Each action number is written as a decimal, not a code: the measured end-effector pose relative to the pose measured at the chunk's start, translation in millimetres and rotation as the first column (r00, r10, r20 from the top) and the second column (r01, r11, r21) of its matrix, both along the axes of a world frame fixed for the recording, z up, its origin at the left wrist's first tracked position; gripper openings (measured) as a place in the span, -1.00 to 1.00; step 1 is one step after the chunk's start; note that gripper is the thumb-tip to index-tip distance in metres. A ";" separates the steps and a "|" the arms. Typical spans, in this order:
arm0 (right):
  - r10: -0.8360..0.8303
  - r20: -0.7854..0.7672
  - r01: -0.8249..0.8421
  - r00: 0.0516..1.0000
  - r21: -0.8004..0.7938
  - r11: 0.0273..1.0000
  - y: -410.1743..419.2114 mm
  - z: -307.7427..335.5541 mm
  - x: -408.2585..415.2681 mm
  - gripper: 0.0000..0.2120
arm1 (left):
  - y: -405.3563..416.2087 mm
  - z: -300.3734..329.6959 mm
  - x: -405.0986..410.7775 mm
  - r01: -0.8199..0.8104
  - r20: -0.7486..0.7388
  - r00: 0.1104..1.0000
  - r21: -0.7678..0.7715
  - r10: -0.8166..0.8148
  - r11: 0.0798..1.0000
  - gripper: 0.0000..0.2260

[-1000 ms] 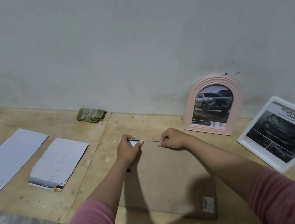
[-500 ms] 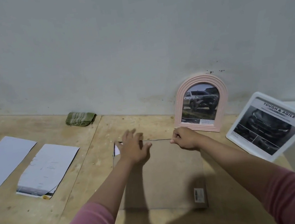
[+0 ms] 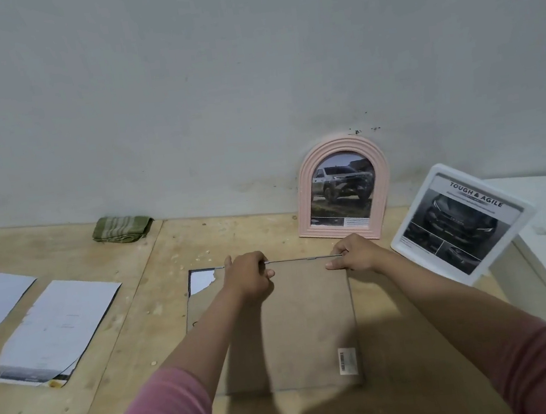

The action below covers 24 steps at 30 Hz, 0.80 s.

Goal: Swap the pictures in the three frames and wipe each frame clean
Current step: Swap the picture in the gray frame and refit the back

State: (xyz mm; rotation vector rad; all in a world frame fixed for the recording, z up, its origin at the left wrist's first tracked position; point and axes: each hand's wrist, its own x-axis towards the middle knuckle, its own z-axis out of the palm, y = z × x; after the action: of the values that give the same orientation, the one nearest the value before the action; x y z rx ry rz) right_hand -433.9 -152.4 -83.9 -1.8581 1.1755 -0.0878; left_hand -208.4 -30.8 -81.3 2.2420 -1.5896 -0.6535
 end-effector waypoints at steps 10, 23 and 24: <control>-0.314 0.256 0.220 0.914 0.337 0.915 37.6 -33.4 0.1 -0.82 | -2.0 -1.4 -0.5 -0.076 0.021 0.997 -0.046 0.077 0.996 -0.70; -0.218 0.272 0.133 0.937 0.299 0.945 55.6 -45.5 2.3 -0.51 | 17.1 -22.1 4.4 -0.005 0.249 0.968 0.016 0.001 1.000 -0.20; -0.179 0.249 0.084 0.952 0.350 0.933 57.6 -45.5 -1.2 -0.41 | 17.2 -22.5 5.1 -0.008 0.262 0.965 0.013 0.004 1.000 -0.19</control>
State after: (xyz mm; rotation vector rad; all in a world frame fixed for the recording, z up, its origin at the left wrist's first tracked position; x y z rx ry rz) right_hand -435.1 -94.9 -129.4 -1.4135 1.0447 -0.2042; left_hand -203.4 -13.5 -103.9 2.4248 -1.7001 -0.3778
